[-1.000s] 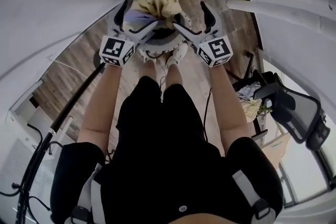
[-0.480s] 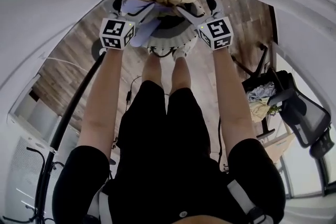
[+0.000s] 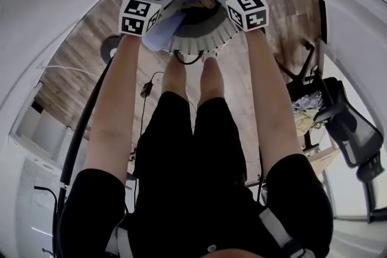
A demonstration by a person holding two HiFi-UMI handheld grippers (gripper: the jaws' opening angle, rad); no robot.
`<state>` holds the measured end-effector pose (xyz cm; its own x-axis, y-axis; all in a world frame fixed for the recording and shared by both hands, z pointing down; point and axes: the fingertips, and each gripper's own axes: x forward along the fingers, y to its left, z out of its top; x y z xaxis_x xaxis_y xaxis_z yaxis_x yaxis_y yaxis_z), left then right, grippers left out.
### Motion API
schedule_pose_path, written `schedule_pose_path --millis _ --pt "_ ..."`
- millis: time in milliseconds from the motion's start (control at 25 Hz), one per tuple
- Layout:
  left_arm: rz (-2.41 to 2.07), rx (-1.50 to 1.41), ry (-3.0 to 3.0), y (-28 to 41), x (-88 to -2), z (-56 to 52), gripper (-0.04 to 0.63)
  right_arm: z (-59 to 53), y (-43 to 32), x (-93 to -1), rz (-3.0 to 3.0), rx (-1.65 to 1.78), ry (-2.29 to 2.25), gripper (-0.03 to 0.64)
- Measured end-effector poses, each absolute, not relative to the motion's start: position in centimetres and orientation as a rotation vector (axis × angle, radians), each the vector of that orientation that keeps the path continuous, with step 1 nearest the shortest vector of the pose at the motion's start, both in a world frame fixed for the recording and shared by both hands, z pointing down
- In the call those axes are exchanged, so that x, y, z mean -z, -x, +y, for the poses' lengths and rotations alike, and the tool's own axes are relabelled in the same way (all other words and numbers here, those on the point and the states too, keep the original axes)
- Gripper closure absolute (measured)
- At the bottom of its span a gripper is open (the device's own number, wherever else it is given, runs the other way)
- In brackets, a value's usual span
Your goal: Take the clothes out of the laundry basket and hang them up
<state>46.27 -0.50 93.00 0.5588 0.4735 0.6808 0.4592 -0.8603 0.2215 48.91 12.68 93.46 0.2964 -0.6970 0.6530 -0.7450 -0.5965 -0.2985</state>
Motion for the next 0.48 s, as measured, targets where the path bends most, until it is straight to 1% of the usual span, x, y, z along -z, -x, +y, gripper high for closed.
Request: schedule_pose_path --millis 240,480 --pt "0.826 -1.427 -2.678 -46.5 -99.3 -0.8 0.107 12.6 -49.8 -99.1 -1.34 -1.337 -2.409 0.224" --pt "0.875 -1.579 -2.634 -46.5 -102.2 -0.5 0.114 12.1 -49.6 -102.1 -1.347 -1.414 -2.289 0.242"
